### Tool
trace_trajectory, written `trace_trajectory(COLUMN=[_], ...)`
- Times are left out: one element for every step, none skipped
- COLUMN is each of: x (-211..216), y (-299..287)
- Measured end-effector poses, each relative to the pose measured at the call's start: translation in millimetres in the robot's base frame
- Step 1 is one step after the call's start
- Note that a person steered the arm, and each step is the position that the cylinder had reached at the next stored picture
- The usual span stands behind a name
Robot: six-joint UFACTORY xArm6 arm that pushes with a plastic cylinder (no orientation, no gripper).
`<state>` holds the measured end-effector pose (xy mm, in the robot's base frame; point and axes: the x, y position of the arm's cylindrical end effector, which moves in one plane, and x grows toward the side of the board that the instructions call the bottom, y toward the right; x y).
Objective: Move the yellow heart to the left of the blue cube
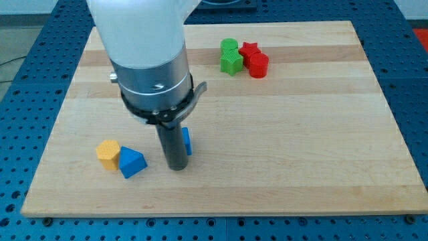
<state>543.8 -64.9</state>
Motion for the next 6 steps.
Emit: trace_trajectory(x=[-30.7, -28.8, -16.1, -97.4, -184.2, -232.8], y=[31.8, -13.2, -61.0, -47.7, -60.4, -31.6])
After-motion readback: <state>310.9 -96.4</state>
